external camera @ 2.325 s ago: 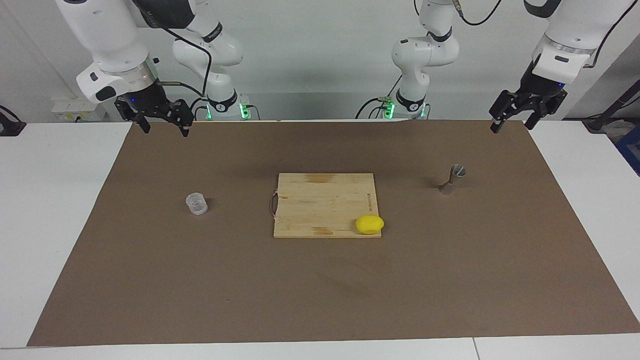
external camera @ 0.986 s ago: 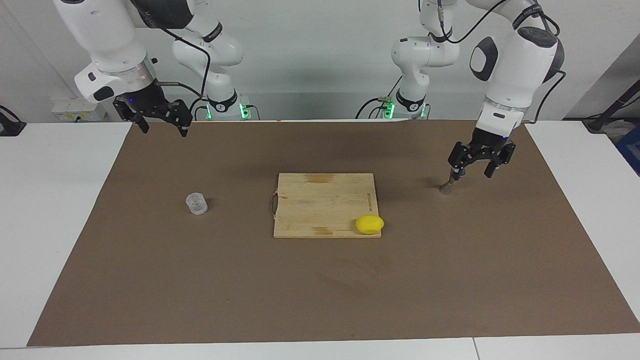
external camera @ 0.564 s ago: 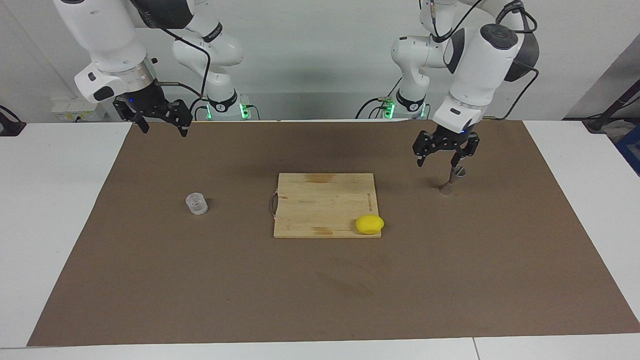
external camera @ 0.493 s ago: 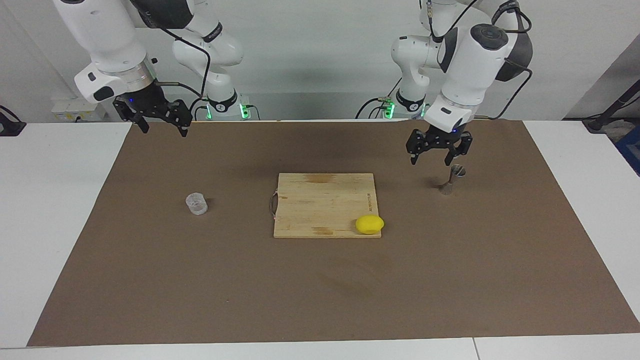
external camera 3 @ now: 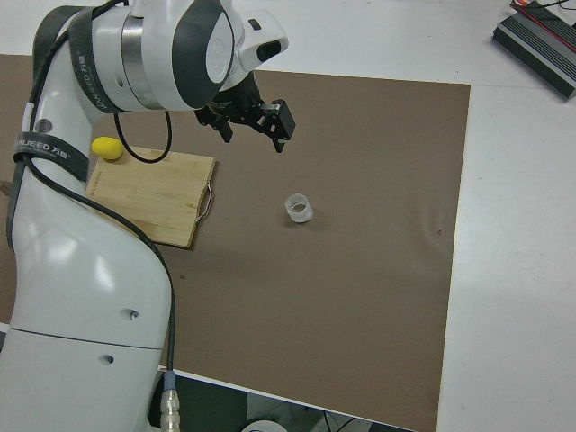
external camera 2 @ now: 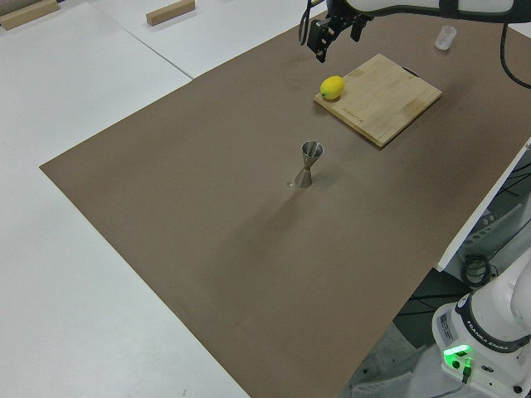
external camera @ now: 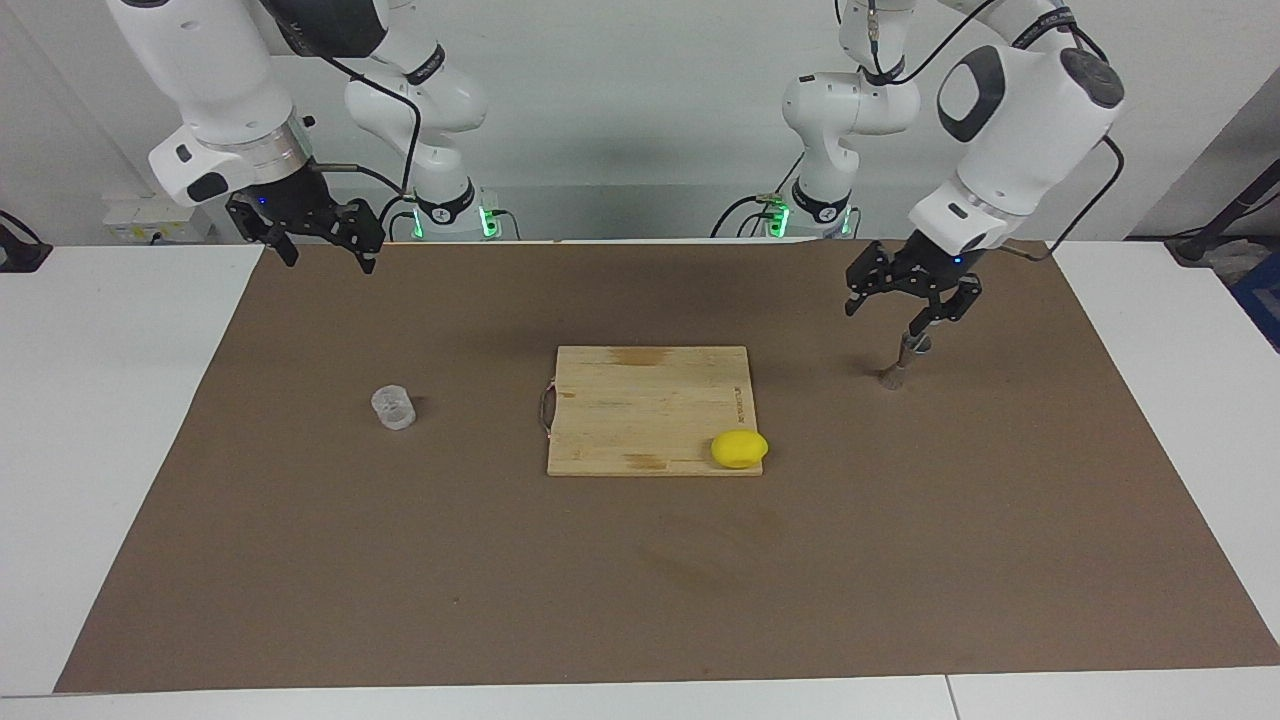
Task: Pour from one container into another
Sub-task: 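Lower the open left gripper around the metal cup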
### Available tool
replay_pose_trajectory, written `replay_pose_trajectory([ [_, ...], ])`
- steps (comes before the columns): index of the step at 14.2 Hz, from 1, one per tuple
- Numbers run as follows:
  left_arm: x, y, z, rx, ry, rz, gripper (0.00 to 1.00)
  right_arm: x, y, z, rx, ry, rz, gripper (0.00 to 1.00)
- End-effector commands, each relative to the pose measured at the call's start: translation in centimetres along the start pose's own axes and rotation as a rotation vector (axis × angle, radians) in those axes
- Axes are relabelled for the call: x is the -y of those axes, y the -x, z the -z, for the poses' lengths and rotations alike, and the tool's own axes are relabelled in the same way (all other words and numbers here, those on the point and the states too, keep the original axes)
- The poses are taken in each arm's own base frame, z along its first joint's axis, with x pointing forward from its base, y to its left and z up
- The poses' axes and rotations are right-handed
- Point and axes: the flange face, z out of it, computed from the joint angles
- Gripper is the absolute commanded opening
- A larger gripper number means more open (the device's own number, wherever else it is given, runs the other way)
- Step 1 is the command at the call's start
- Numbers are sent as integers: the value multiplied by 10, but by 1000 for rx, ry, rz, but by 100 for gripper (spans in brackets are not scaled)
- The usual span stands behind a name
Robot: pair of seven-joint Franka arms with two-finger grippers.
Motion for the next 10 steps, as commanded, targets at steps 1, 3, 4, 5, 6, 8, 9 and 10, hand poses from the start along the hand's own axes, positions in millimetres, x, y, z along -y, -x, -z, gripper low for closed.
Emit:
replay_pose_trajectory([
  [1,46,5,20,13,142,-114,100,-3,3,1,6,-2,-16,100],
  [3,86,21,27,10,216,-192,100,-3,3,1,6,-2,-16,100],
  [4,107,28,27,0,259,-222,100,-3,3,1,6,-2,-16,100],
  [5,125,36,28,-18,300,-257,100,-3,3,1,6,-2,-16,100],
  [6,141,40,24,-44,335,-315,100,-3,3,1,6,-2,-16,100],
  [8,169,50,29,-124,346,-485,100,-3,3,1,6,-2,-16,100],
  [9,192,56,28,-156,351,-535,100,-3,3,1,6,-2,-16,100],
  [10,210,64,26,-170,386,-566,100,-3,3,1,6,-2,-16,100],
])
